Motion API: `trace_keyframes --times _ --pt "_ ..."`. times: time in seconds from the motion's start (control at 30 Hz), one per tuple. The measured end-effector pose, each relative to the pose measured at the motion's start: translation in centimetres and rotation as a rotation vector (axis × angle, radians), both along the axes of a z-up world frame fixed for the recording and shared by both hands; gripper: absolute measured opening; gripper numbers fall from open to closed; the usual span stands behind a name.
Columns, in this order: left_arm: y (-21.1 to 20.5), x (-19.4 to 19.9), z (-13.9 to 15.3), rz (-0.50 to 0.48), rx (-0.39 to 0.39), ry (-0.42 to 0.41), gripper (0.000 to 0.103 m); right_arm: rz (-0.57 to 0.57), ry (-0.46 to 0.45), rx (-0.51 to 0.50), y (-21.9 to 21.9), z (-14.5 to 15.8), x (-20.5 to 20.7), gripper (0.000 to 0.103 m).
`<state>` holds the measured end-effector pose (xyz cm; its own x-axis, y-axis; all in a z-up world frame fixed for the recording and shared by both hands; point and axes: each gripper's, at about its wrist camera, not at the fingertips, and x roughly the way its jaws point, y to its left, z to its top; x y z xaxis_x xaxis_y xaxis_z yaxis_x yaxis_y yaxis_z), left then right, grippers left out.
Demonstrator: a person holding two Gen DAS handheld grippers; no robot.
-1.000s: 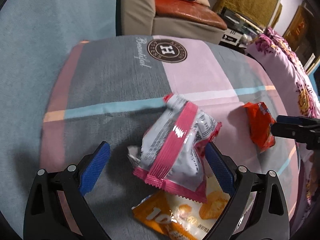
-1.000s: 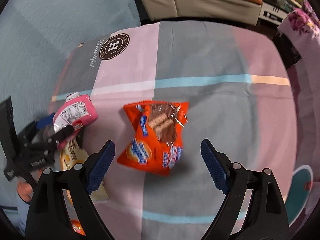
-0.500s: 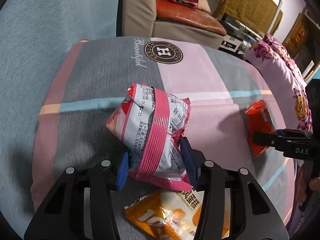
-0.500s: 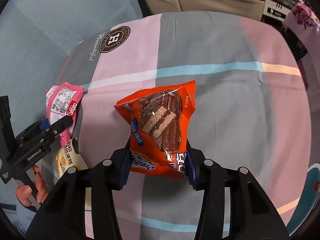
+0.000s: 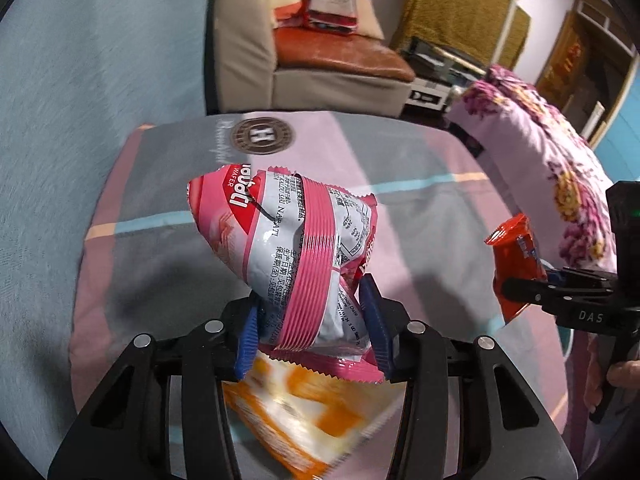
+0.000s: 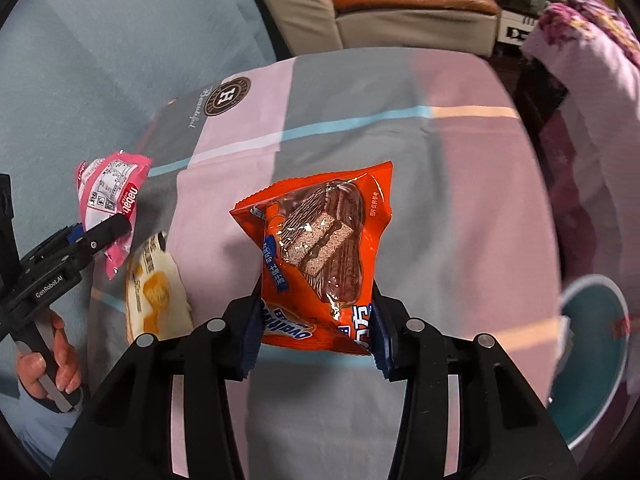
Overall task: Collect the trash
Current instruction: 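Carry both snack bags over the teal bin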
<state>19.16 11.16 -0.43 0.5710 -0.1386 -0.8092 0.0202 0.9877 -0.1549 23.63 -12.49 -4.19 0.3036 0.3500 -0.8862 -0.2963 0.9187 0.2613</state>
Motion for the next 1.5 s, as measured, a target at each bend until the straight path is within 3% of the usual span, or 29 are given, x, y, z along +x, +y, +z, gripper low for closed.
trace_keyframes --times 0.43,0.77,1.23,1.5 --pt "-11.1 -3.7 1.0 -0.163 0.002 0.001 0.047 -0.130 -0.110 -0.014 -10.4 3.5 -7.4 0.043" --pt "-20.6 -5.1 0.5 -0.310 0.019 0.011 0.047 -0.247 -0.148 -0.008 -18.7 3.7 -11.4 0.043" --pt "-30.8 -4.4 -1.3 -0.478 0.079 0.046 0.047 -0.426 -0.147 0.022 -29.0 2.4 -13.5 0.043" --pt "-35.1 -3.9 -2.3 -0.546 0.095 0.063 0.047 -0.481 -0.152 0.028 -31.9 1.8 -13.4 0.043"
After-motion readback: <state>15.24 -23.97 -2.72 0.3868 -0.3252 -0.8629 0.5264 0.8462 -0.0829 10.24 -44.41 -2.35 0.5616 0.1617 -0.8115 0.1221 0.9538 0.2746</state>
